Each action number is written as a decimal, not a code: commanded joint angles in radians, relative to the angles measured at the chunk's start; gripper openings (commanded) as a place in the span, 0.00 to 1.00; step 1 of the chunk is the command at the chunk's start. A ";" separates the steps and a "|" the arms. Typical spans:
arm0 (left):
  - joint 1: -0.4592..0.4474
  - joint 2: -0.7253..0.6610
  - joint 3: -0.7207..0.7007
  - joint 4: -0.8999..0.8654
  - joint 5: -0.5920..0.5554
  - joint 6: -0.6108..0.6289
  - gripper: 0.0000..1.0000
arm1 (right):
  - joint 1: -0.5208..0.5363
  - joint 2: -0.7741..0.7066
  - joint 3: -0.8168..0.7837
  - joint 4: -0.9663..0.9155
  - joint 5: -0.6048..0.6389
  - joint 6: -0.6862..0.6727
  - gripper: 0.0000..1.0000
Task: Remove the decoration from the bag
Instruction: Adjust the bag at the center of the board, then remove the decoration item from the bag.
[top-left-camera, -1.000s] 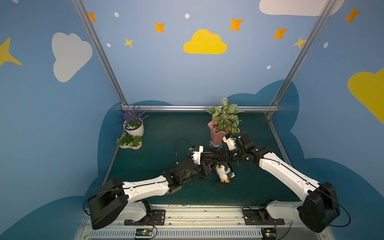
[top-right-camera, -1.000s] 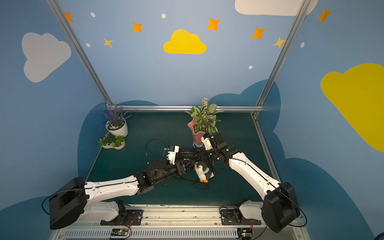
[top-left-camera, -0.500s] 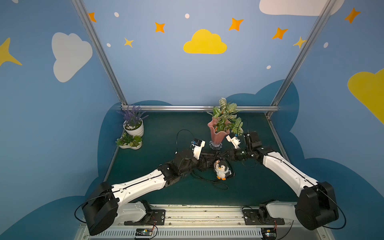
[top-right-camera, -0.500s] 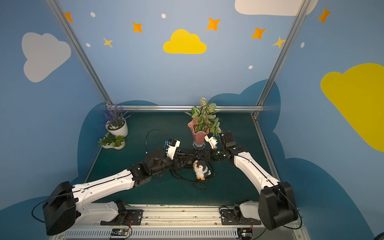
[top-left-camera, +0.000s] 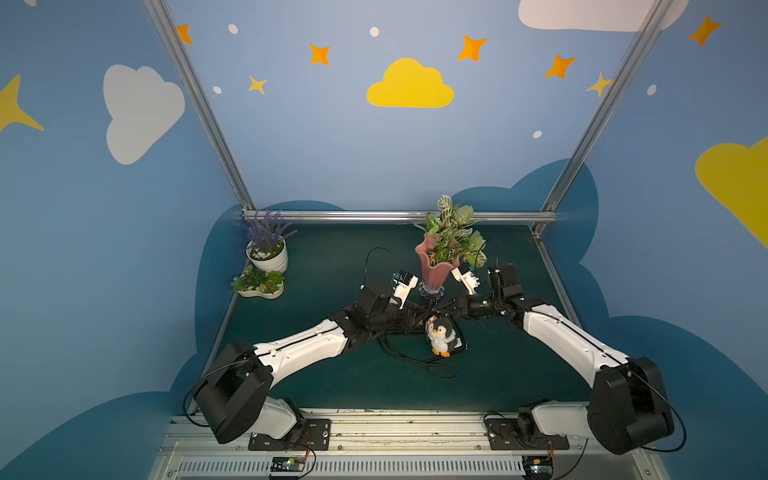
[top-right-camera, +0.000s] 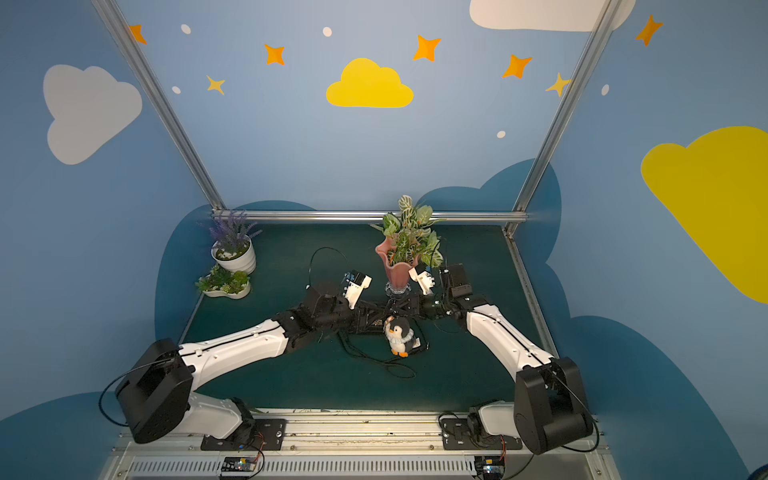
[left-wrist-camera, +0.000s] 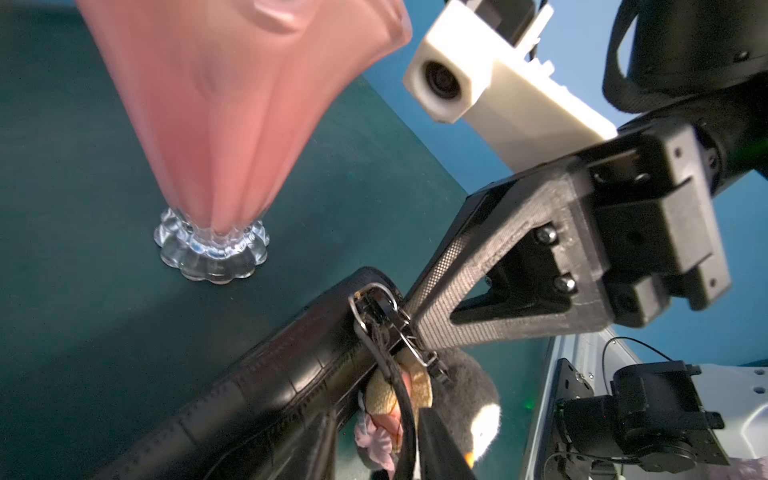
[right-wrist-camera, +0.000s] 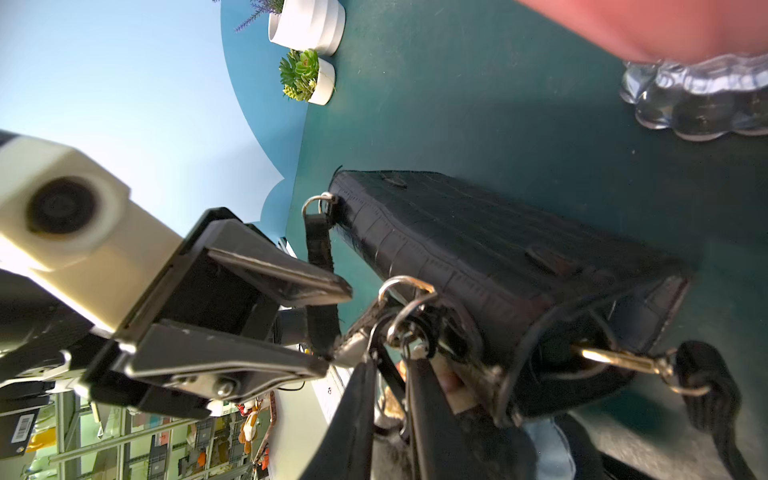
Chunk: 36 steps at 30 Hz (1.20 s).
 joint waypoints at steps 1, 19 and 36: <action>0.005 0.031 0.036 -0.025 0.030 -0.007 0.30 | -0.006 -0.001 0.041 -0.007 -0.027 0.043 0.17; 0.007 0.062 0.029 0.010 0.041 -0.046 0.11 | 0.081 -0.167 -0.004 -0.222 0.308 -0.136 0.47; 0.008 0.066 0.017 0.037 0.064 -0.085 0.03 | 0.349 -0.256 -0.120 -0.043 0.766 -0.043 0.55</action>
